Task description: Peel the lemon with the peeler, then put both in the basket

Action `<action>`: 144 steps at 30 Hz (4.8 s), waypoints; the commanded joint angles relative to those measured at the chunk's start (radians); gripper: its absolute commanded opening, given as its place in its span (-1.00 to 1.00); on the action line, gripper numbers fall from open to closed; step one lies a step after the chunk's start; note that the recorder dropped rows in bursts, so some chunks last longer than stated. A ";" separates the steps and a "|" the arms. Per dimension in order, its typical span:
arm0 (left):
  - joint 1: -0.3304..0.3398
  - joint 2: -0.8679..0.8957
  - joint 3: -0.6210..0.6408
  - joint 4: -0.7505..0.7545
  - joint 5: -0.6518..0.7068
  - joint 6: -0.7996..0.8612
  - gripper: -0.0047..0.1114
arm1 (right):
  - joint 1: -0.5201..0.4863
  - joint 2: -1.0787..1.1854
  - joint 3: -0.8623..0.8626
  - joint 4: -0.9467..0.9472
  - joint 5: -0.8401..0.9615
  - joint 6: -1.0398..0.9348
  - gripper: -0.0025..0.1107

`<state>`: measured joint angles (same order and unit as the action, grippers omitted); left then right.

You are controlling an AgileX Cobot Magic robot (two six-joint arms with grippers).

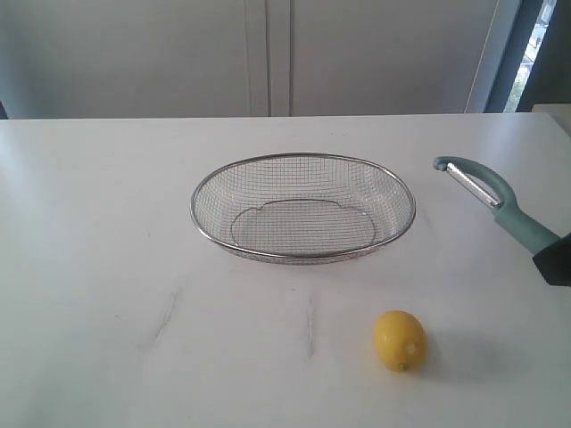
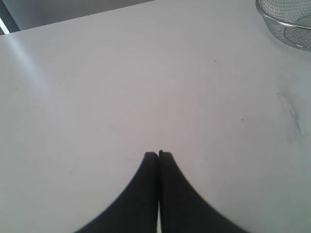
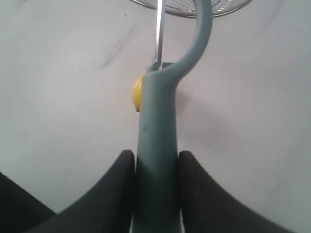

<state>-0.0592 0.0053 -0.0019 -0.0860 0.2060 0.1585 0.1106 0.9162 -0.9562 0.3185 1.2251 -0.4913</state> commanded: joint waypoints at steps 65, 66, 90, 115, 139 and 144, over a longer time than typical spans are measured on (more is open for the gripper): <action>-0.007 0.374 -0.323 0.695 -0.216 -0.830 -0.91 | -0.011 -0.008 0.001 0.011 -0.004 0.001 -0.96; -0.017 0.400 -0.329 0.695 -0.206 -0.830 -0.91 | -0.011 -0.008 0.001 0.011 -0.004 0.001 -0.96; -0.552 0.960 -0.666 -0.058 0.221 -0.101 -0.92 | -0.011 -0.008 0.001 0.011 -0.004 -0.001 -0.96; -1.021 1.721 -1.402 -0.005 0.342 -0.375 -0.92 | -0.011 -0.008 0.001 0.011 -0.004 -0.001 -0.96; -1.021 1.869 -1.407 -0.064 0.115 -0.664 0.53 | -0.011 -0.008 0.001 0.011 -0.004 -0.002 -0.96; -1.021 1.925 -1.407 -0.064 0.094 -0.681 0.53 | -0.011 -0.008 0.001 0.011 -0.004 -0.002 -0.96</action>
<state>-1.0731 1.9065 -1.4057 -0.1389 0.3145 -0.5113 0.1106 0.9162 -0.9562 0.3223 1.2251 -0.4913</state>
